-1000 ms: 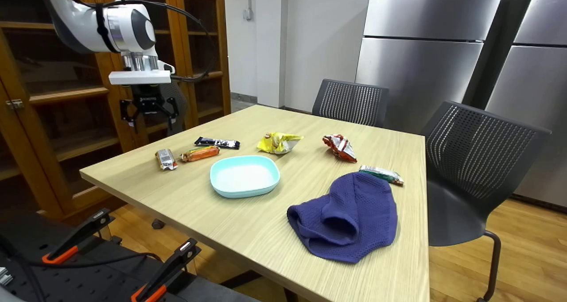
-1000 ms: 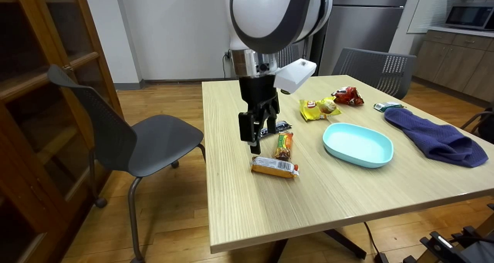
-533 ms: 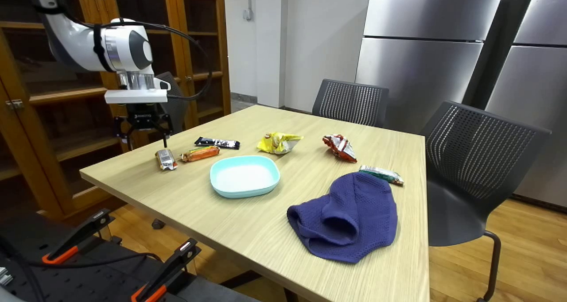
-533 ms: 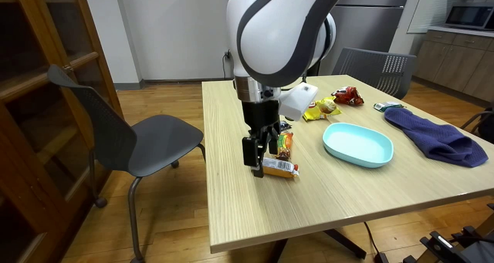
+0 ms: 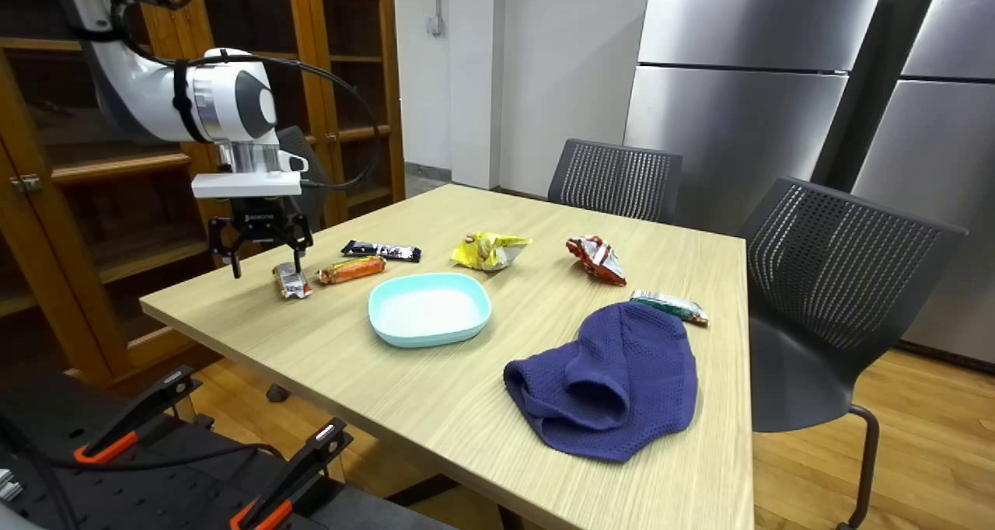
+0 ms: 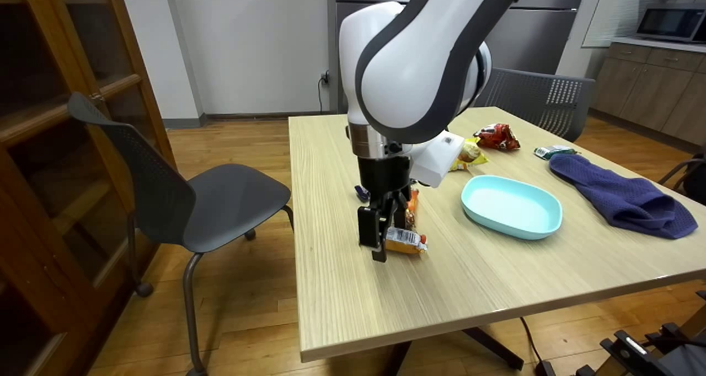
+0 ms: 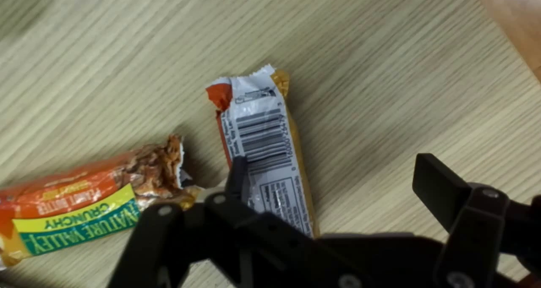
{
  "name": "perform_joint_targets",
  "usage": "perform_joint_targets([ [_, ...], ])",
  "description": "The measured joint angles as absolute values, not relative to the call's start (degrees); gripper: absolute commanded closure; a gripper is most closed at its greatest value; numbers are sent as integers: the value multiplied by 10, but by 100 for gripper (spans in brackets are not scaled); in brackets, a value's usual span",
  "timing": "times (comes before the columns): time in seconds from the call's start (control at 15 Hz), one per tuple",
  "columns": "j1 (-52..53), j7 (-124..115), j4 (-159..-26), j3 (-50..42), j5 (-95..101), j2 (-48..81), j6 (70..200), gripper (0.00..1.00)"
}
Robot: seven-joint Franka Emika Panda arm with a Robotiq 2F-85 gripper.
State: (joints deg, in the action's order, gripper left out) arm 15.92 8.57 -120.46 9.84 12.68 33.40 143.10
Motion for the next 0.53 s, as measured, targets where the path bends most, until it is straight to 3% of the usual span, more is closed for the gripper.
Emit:
perform_joint_targets([
  [0.53,151,86,-1204,91,127,334,1437,0],
])
